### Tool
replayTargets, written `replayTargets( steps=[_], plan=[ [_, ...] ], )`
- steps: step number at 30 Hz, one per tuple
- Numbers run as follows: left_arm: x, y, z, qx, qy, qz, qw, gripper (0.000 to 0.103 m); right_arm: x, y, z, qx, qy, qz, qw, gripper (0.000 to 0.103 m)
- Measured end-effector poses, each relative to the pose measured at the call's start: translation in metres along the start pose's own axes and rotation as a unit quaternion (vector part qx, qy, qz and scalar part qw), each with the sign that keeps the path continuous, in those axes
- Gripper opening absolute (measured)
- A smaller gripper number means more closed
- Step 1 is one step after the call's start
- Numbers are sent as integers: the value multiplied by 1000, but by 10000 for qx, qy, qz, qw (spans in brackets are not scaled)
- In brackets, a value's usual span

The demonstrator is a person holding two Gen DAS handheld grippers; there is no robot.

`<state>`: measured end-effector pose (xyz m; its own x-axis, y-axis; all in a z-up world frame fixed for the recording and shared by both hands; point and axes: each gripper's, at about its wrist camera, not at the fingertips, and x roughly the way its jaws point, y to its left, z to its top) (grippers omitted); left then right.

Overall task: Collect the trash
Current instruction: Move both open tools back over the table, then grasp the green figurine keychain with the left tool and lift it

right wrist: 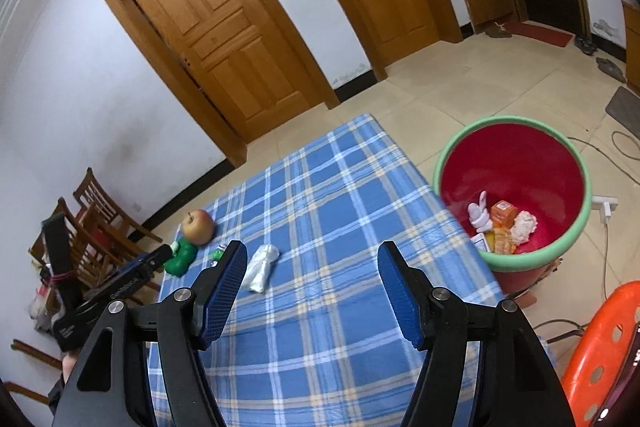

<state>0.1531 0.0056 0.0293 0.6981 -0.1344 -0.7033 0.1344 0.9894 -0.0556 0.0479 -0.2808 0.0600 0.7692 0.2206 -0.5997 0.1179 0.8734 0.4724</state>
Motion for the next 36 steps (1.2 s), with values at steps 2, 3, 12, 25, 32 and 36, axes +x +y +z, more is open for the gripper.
replayTargets(
  steps=[2, 3, 12, 25, 32, 36],
  plan=[
    [14, 7, -1, -29, 64, 8, 10000, 53, 6, 3, -3, 0, -13, -30, 10000, 69],
    [18, 9, -2, -55, 86, -9, 9999, 53, 10, 4, -5, 4, -11, -59, 10000, 69],
    [79, 25, -2, -76, 402, -268, 9988, 53, 32, 1, -16, 63, 215, -423, 9989, 69],
    [135, 31, -15, -184, 776, -123, 9967, 52, 57, 1, -23, -41, 404, -635, 9972, 69],
    [133, 34, -17, -172, 696, -138, 9973, 28, 72, 6, -24, -96, 514, -583, 9969, 69],
    [126, 34, -19, -274, 782, -332, 9960, 28, 83, 17, -21, -250, 552, -491, 9970, 69]
  ],
)
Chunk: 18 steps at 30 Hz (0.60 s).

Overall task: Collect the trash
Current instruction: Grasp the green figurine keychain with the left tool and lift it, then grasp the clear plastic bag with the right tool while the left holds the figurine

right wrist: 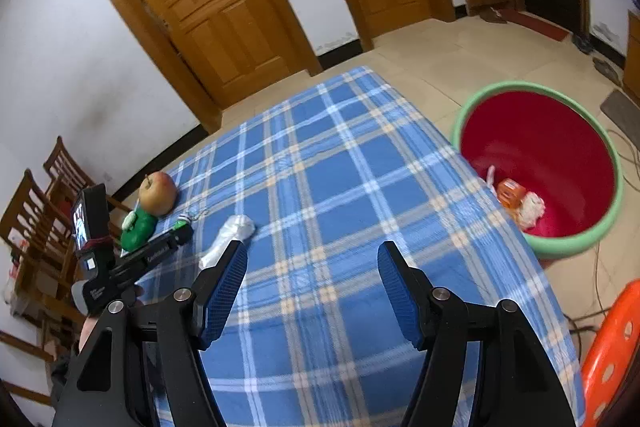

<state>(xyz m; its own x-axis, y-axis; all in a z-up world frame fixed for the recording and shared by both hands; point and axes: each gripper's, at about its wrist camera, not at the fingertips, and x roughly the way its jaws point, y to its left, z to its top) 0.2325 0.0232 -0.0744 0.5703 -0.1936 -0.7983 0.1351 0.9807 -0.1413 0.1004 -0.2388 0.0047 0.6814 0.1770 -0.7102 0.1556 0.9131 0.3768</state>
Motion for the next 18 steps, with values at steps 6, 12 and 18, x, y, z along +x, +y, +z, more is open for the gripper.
replayTargets(
  steps=[6, 12, 18],
  plan=[
    [-31, 7, -13, -384, -246, -75, 9989, 28, 20, 25, 5, -193, 61, 164, 9997, 69],
    [-39, 25, -23, -740, -510, 289, 9955, 27, 52, 59, -3, -480, 296, 207, 9982, 69],
    [-40, 39, -30, -902, -630, 278, 9935, 27, 79, 81, -12, -576, 421, 173, 9973, 69]
  ],
)
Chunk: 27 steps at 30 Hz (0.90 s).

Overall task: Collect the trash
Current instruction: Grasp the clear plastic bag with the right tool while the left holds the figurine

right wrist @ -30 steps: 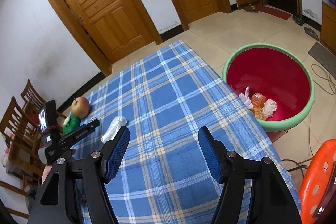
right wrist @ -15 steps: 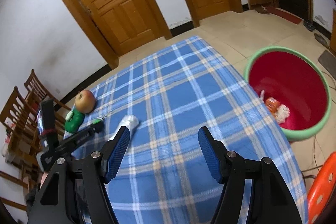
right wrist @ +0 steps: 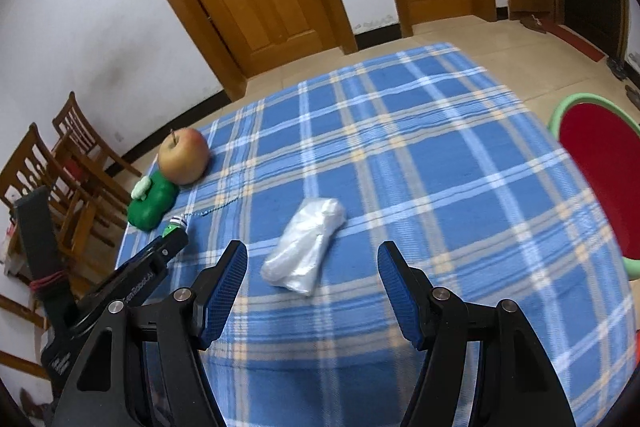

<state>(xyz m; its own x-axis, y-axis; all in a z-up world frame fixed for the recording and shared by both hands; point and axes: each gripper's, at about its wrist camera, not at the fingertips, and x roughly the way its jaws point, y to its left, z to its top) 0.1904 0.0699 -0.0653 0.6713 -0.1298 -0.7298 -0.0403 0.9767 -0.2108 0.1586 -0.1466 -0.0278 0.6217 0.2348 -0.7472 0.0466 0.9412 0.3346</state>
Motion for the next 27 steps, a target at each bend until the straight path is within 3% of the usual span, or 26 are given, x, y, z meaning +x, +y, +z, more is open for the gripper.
replayTargets(
  steps=[7, 10, 12, 15, 27],
  plan=[
    [2, 12, -2, -144, 23, 1, 9999, 27, 30, 16, -3, -86, 201, -101, 9997, 69],
    [2, 13, -3, -150, 32, -30, 9999, 27, 39, 19, -6, -94, 266, -122, 9995, 58],
    [2, 13, -3, -155, 32, -62, 9999, 27, 44, 19, -8, -72, 282, -141, 9995, 45],
    [1, 14, -2, -188, 26, -117, 9998, 27, 45, 17, -10, -89, 232, -133, 9996, 39],
    [1, 16, -2, -229, 26, -120, 9997, 28, 16, 7, -10, -97, 27, 178, 9998, 36]
  ],
)
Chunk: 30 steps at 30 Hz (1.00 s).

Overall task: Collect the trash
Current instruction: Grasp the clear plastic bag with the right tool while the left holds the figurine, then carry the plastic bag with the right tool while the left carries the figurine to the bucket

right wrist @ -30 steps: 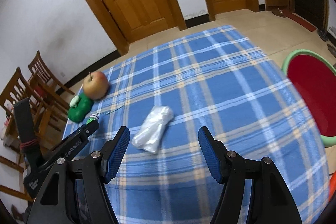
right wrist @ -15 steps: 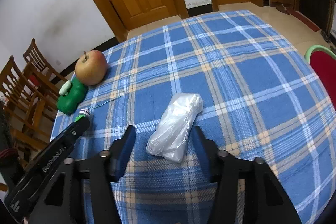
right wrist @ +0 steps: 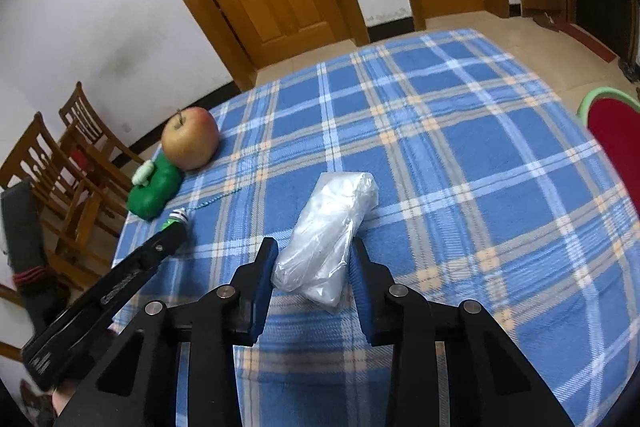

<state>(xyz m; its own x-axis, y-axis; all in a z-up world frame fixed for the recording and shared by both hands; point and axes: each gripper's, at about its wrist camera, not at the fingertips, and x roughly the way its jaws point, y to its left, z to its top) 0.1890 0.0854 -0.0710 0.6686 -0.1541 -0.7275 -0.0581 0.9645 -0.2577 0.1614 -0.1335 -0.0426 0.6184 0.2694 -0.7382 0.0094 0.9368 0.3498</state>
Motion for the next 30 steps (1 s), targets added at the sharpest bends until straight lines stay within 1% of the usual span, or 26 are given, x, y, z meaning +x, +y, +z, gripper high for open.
replayTargets(
  steps=[7, 14, 16, 18, 21, 27, 30],
  plan=[
    [-1, -1, -1, 22, -30, -39, 10000, 28, -37, -15, -4, -13, -271, -15, 9996, 36],
    [-5, -5, -1, 60, -101, -78, 9999, 28, -76, -46, -11, 95, -583, -290, 9978, 36],
    [-4, -8, -2, 89, -67, -107, 9999, 28, -86, -56, -12, 184, -679, -359, 9969, 36],
    [-5, -14, -2, 146, -27, -220, 9996, 28, -95, -67, -13, 291, -784, -408, 9957, 36],
    [-9, -24, -2, 261, -54, -264, 9993, 28, -106, -82, -16, 397, -903, -507, 9938, 36],
    [-29, -48, 3, 427, -172, -404, 9981, 27, -123, -116, -22, 715, -1027, -662, 9899, 36],
    [-41, -64, 4, 532, -194, -566, 9968, 28, -133, -132, -22, 897, -1128, -676, 9873, 36]
  ],
)
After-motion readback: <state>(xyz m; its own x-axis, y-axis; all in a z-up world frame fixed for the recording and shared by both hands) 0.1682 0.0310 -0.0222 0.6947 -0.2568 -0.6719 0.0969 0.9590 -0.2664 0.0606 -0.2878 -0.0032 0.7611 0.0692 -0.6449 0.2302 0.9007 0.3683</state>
